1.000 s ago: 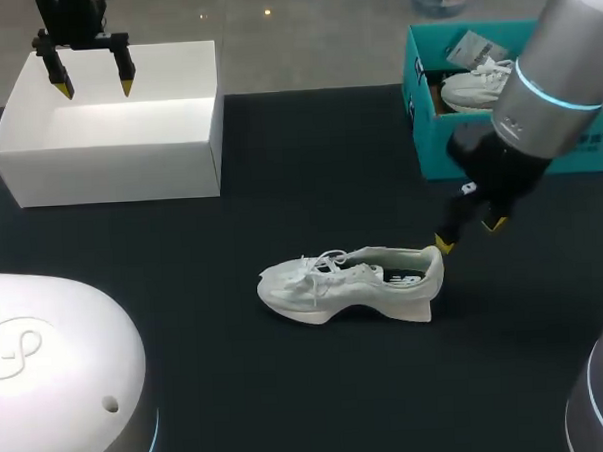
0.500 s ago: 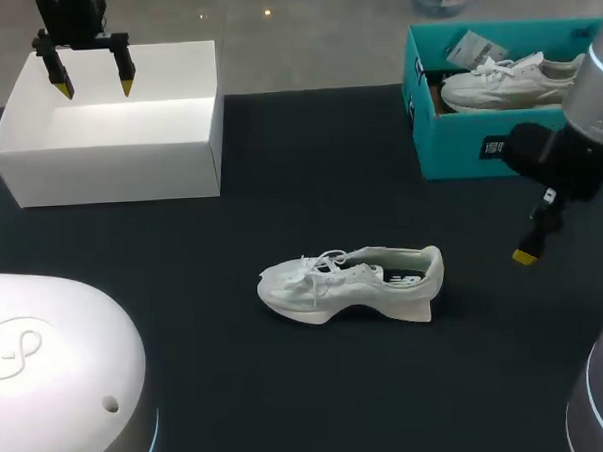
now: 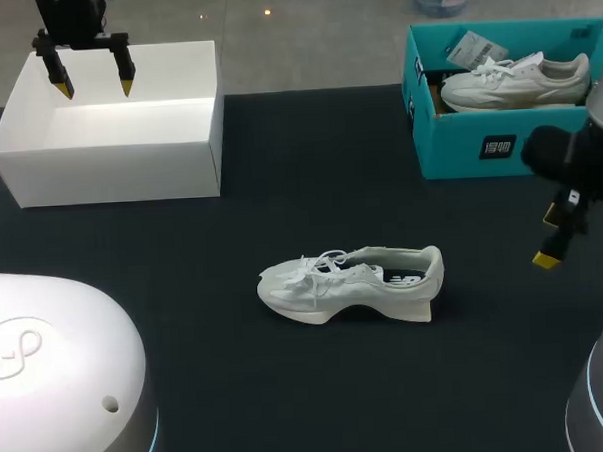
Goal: Take the shoe out of the shoebox, open the shoe tongue, remove and reinsert the insole, then place the shoe into the shoebox
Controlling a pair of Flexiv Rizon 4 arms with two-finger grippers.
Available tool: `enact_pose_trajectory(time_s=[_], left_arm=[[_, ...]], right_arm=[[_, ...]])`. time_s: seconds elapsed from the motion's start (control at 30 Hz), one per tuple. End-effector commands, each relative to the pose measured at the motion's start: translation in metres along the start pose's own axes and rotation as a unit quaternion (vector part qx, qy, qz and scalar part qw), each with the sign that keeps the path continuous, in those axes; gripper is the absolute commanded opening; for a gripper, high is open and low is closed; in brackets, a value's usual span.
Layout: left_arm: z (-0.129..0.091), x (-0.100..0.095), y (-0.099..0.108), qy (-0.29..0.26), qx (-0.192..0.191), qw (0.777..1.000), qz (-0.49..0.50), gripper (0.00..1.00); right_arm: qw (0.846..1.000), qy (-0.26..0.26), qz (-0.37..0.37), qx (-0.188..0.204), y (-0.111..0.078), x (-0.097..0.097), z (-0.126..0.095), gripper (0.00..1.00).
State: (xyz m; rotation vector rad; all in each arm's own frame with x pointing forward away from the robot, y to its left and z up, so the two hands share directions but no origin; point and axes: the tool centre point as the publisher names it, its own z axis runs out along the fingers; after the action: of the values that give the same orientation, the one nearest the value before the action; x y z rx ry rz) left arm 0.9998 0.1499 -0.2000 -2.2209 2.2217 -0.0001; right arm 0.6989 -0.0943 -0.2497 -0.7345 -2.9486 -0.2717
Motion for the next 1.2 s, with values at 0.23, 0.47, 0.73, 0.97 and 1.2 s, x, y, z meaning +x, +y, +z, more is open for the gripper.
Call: enact_pose_trajectory(time_s=[0.23, 0.47, 0.73, 0.97, 1.2], left_arm=[[0.000, 0.000, 0.000, 0.000, 0.000, 1.000, 0.000, 1.00], [0.000, 0.000, 0.000, 0.000, 0.000, 1.000, 0.000, 1.00], [0.000, 0.000, 0.000, 0.000, 0.000, 1.000, 0.000, 1.00], [0.000, 0.000, 0.000, 0.000, 0.000, 1.000, 0.000, 1.00], [0.000, 0.000, 0.000, 0.000, 0.000, 1.000, 0.000, 1.00]], right_arm=[[0.996, 0.004, -0.017, -0.084, -0.011, -0.001, -0.004, 1.00], [0.984, 0.017, -0.025, -0.176, -0.041, -0.004, -0.007, 1.00], [0.975, 0.011, -0.083, -0.206, -0.039, -0.009, -0.010, 1.00], [0.967, 0.016, -0.095, -0.237, -0.040, -0.013, 0.009, 1.00], [0.948, -0.005, -0.124, -0.293, -0.039, -0.013, 0.035, 1.00]])
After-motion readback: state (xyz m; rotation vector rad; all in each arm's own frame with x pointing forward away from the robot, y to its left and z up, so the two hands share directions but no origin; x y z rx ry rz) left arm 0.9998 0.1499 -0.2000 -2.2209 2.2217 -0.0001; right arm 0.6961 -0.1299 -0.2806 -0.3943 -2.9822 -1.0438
